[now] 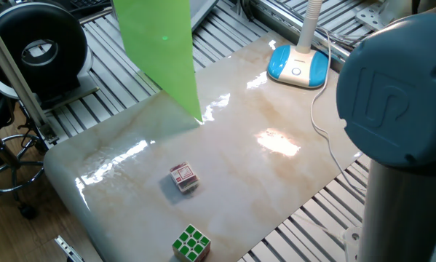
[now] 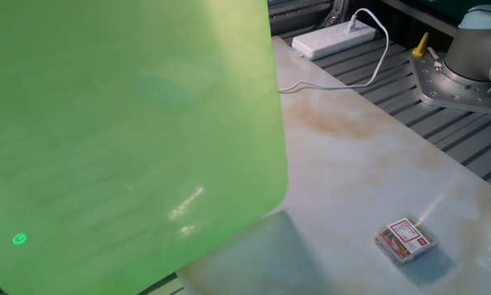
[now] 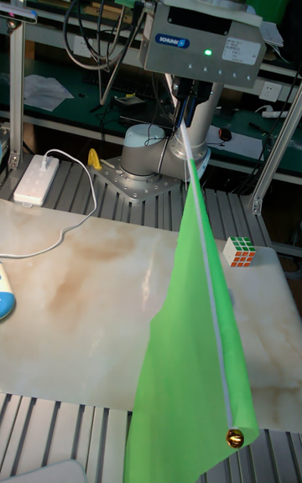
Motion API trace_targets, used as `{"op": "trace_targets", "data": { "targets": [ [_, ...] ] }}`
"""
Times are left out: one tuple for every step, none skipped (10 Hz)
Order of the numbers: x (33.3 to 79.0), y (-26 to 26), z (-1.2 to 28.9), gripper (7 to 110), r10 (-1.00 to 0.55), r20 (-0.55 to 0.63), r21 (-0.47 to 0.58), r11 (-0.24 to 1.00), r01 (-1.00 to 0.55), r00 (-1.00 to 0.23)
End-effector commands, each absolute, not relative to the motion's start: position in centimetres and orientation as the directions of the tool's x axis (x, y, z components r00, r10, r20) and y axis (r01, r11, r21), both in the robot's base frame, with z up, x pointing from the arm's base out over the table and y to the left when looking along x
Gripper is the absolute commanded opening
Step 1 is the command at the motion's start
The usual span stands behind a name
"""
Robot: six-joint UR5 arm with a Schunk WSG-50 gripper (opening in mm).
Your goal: Wave the flag
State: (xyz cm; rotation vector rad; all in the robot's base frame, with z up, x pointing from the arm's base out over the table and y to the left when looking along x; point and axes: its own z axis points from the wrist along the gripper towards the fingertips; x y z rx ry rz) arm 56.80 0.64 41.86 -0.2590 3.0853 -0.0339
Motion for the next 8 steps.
{"op": "trace_targets", "data": {
  "targets": [
    [55.8,0.3,41.9,7,-0.181,-0.003,-0.034,0.983,-0.181,-0.983],
    [55.5,0.3,41.9,7,-0.181,0.008,-0.034,0.983,-0.181,-0.984],
    [55.1,0.1,41.9,7,-0.175,0.027,-0.036,0.984,-0.176,-0.984],
    [54.8,0.2,41.9,7,-0.170,0.038,-0.031,0.985,-0.171,-0.985],
    [54.6,0.4,41.9,7,-0.166,0.043,-0.023,0.986,-0.167,-0.985],
    [54.7,0.4,41.9,7,-0.166,0.042,-0.025,0.986,-0.167,-0.985],
    [54.7,0.4,41.9,7,-0.163,0.040,-0.025,0.986,-0.164,-0.986],
    [54.7,0.4,41.9,7,-0.160,0.040,-0.025,0.987,-0.161,-0.986]
  ]
}}
